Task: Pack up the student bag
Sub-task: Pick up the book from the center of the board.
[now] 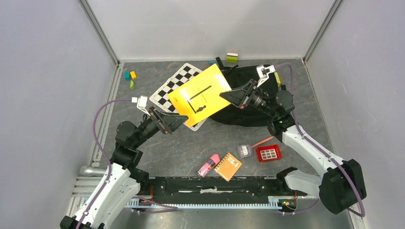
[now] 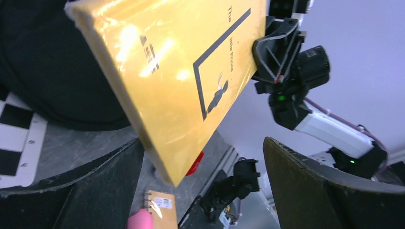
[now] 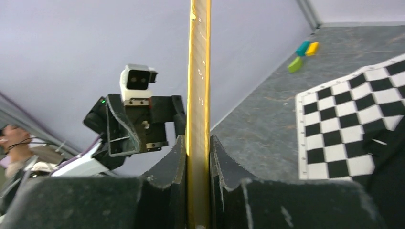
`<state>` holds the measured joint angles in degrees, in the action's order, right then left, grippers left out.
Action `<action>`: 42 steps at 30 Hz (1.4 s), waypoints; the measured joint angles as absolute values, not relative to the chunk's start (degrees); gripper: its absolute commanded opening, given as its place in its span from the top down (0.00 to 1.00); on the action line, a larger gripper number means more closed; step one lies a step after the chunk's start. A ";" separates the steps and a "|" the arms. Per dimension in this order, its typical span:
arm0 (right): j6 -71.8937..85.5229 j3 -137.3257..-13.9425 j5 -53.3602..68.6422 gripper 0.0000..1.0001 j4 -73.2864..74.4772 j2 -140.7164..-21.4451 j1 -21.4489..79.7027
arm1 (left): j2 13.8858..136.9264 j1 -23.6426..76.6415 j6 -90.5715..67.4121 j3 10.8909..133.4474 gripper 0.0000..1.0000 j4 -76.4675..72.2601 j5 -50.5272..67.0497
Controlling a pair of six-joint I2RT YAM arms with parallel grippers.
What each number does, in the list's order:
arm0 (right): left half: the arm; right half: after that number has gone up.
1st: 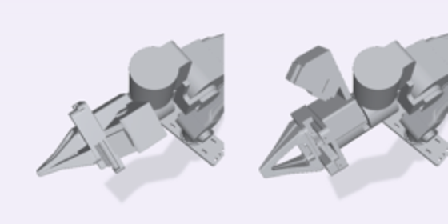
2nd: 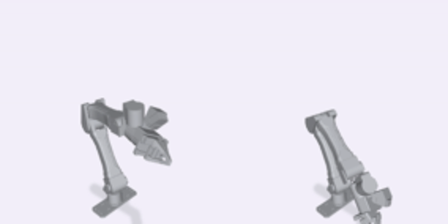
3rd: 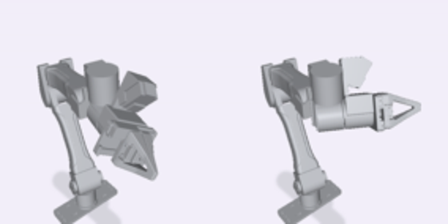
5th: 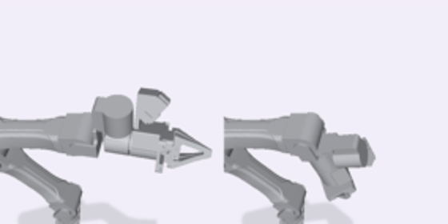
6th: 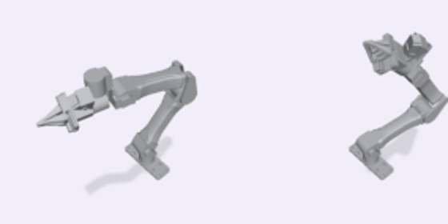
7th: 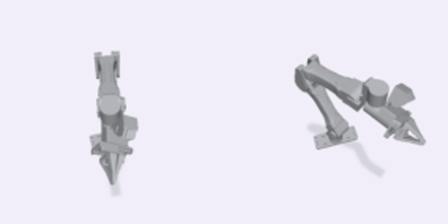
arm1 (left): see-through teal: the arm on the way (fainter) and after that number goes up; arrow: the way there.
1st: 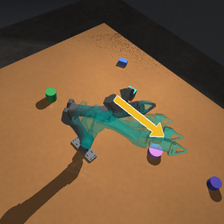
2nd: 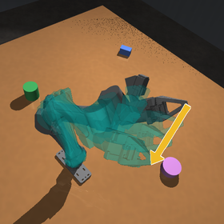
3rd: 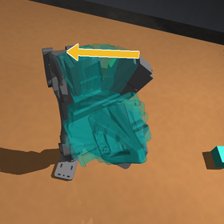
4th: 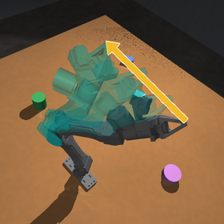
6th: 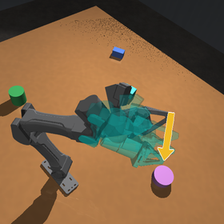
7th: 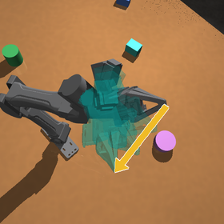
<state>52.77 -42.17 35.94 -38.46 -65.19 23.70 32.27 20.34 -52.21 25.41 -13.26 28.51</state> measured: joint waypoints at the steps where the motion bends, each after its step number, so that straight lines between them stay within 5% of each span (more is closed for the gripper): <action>1: 53.76 -42.17 36.23 1.00 -39.46 -65.19 24.45 | 32.36 20.34 -53.12 25.56 0.01 -14.74 29.34; 5: 57.12 -42.17 36.93 1.00 -43.48 -65.21 27.03 | 32.32 20.34 -55.75 25.76 0.14 -18.33 30.81; 15: 61.93 -42.17 37.58 1.00 -50.00 -65.87 29.78 | 28.56 20.34 -61.89 25.50 0.78 -25.47 30.57; 18: 61.91 -42.19 37.41 0.73 -49.54 -65.60 30.17 | 27.22 20.27 -62.76 24.84 0.97 -25.71 30.13; 21: 58.85 -42.74 36.36 0.33 -45.98 -65.17 30.59 | 26.00 20.27 -62.94 24.84 0.98 -24.34 29.85; 25: 49.06 -44.99 30.89 0.11 -35.42 -64.29 30.46 | 24.97 20.36 -59.13 26.74 0.98 -12.80 26.79; 35: 23.86 -50.87 13.54 0.08 -11.00 -65.80 33.10 | 38.63 20.21 -43.40 41.34 0.98 22.94 9.10; 42: 11.38 -60.03 4.84 0.10 -0.16 -79.37 38.92 | 41.65 19.84 -36.80 43.40 0.98 35.35 -1.32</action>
